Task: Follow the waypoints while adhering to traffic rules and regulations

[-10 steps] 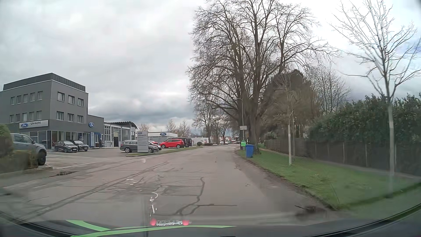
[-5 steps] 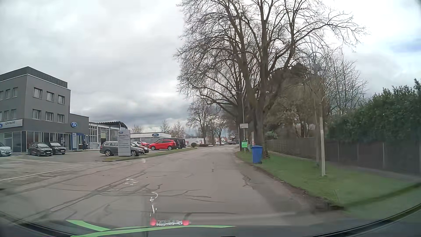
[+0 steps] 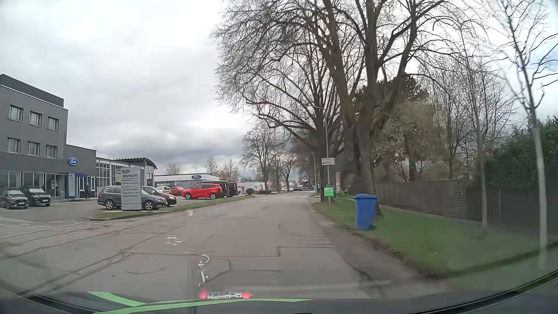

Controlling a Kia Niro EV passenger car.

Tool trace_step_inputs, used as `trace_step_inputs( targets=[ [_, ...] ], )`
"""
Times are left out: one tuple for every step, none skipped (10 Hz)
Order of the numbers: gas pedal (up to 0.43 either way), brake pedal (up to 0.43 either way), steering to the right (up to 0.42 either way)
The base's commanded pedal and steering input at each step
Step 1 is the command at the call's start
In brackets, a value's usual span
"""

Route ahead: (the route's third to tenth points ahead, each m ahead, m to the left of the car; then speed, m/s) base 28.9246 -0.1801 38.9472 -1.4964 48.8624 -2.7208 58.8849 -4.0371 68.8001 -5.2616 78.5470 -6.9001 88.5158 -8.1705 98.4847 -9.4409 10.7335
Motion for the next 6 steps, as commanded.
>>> trace_step_inputs(
  targets=[
    [0.11, 0.0, 0.01],
    [0.098, 0.0, 0.01],
    [0.098, 0.0, 0.01],
    [0.098, 0.0, 0.01],
    [0.098, 0.0, 0.01],
    [0.087, 0.0, 0.01]
  ],
)
